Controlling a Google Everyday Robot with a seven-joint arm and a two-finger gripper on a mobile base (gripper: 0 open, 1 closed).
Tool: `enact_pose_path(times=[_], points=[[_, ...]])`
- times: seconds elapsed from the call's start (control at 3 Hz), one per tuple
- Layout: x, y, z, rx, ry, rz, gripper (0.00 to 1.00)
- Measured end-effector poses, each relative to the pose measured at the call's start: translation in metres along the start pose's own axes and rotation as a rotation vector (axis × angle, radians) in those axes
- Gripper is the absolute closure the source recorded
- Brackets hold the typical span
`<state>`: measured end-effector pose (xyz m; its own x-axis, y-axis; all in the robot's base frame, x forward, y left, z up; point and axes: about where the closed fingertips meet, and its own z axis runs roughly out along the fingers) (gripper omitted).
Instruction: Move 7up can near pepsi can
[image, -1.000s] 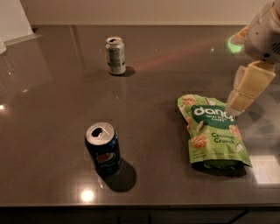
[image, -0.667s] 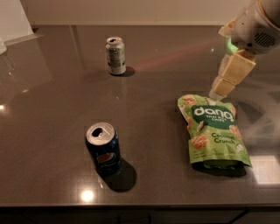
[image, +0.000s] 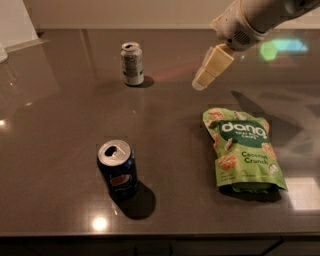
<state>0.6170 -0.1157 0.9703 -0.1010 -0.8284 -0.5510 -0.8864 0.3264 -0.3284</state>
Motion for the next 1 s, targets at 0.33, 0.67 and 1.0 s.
enact_pose_path(times=[0.33,0.67,1.0], points=[[-0.019,-0.018,0.042,0.017,-0.07,0.033,0.0],[-0.035,-0.033,0.075,0.018,-0.127,0.096,0.0],[-0.055,-0.044,0.104,-0.011,-0.172,0.18,0.0]])
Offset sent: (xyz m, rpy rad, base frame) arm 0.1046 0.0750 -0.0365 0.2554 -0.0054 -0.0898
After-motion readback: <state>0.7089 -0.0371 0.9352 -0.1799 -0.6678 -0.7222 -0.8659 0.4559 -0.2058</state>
